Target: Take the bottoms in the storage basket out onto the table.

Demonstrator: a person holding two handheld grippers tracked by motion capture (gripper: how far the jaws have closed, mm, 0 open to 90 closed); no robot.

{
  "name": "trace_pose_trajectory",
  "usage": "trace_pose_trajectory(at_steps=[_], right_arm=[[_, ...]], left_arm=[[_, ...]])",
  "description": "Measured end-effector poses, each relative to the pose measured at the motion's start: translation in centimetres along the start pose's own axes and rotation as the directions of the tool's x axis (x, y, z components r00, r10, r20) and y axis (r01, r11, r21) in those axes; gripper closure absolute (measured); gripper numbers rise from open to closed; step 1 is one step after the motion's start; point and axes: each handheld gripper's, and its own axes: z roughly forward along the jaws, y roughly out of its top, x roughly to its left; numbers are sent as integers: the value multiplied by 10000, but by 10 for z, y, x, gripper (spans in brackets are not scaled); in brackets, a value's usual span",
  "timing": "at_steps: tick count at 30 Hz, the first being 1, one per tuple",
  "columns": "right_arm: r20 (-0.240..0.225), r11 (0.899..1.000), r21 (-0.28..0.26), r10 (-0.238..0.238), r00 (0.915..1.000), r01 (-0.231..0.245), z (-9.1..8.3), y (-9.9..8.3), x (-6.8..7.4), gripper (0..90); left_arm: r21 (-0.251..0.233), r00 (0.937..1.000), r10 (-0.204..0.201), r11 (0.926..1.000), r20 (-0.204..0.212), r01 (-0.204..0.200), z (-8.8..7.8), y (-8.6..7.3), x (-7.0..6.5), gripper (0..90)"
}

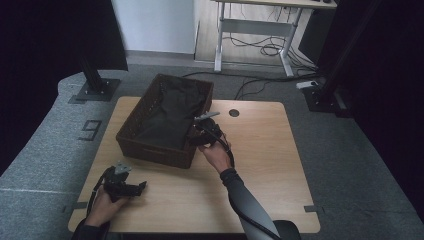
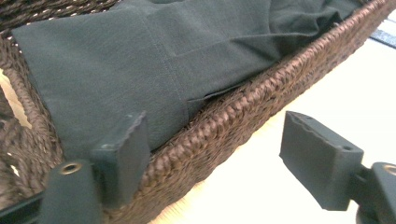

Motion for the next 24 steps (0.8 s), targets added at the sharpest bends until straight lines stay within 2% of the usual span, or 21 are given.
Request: trace_pose_trajectory(at_steps=[7,15,20,24], right_arm=[[-75,9998,153,148,9999,-146,-9,-4,-14,412],[53,9995,313,19,10000,-20,-17,-7,-26,485],[100,9992,389,103,9999,-107,-21,-10,-34,520],[304,9986,514,102,9995,-117,-26,-12,-42,561]], left_arm=[[-10,10000,2,10000,0,-2,0,0,0,0],[-11,10000,3,10000,0,-3,0,0,0,0],[-11,10000,6,10000,1,-6,0,0,0,0],[-17,10000,19,10000,-10,-19,0,0,0,0]])
